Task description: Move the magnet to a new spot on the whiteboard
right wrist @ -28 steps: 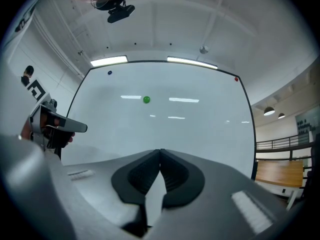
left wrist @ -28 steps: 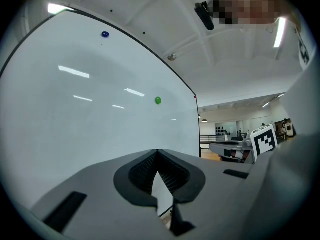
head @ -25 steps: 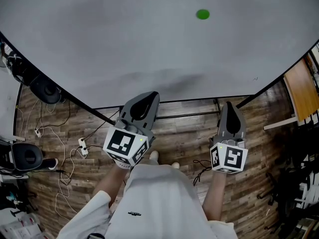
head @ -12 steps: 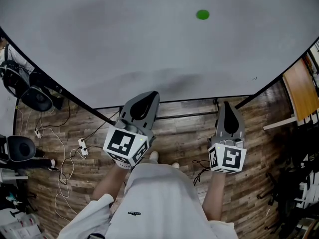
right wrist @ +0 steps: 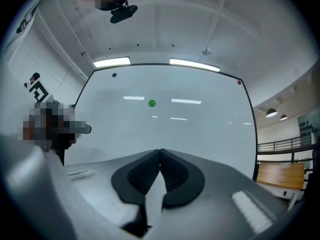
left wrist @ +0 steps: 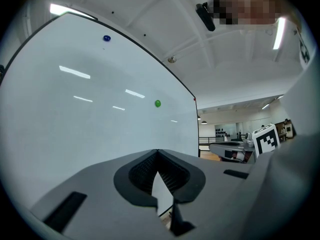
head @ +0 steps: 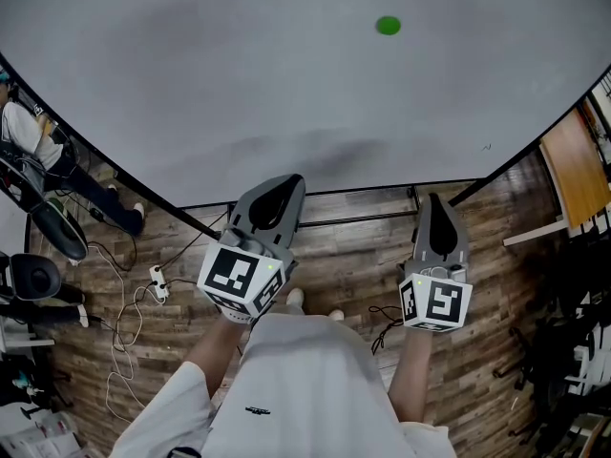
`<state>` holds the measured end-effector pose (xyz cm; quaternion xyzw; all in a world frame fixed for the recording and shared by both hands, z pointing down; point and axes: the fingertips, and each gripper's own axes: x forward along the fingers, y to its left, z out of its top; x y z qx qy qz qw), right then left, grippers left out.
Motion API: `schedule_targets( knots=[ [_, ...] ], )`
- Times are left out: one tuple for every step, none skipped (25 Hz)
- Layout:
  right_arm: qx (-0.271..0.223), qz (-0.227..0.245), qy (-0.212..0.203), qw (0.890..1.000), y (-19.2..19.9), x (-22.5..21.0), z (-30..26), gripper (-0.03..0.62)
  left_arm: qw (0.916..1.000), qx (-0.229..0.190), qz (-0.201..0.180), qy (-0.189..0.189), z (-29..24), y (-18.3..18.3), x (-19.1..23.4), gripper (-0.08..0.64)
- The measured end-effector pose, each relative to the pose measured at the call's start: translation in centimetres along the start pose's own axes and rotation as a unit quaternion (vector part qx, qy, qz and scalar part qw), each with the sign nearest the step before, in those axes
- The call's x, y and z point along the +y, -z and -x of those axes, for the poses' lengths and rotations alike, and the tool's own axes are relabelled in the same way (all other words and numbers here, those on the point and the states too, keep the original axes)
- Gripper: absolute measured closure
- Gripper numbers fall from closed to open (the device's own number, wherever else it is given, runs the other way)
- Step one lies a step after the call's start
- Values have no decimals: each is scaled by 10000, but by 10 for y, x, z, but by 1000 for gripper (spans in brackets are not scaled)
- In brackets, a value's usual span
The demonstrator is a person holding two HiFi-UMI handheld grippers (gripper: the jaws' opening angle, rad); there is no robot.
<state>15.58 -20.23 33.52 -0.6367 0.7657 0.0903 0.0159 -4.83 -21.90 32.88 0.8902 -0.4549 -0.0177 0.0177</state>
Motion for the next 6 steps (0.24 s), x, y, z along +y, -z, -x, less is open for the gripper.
schedule_targets(
  knots=[
    [-3,-9,7,10000,0,-1,0,580,10000,-1,9,-6,0,1,0,554],
    [-7,-22,16,10000,0,-1,1,580,10000,-5,16,-10,-1,1,0,554],
    [-9,-31,23,10000,1,-1,1,580,10000,-11,21,-6,-1,2,-1,554],
    [-11,-33,29,10000,1,-2,2,580,10000,-17,22,2,-1,2,-2,554],
    [-14,-32,35,10000,2,-2,3,580,10000,-22,24,10,-1,2,-4,554],
    [-16,-31,40,10000,2,-2,5,580,10000,-27,26,17,-1,2,-5,554]
  ],
)
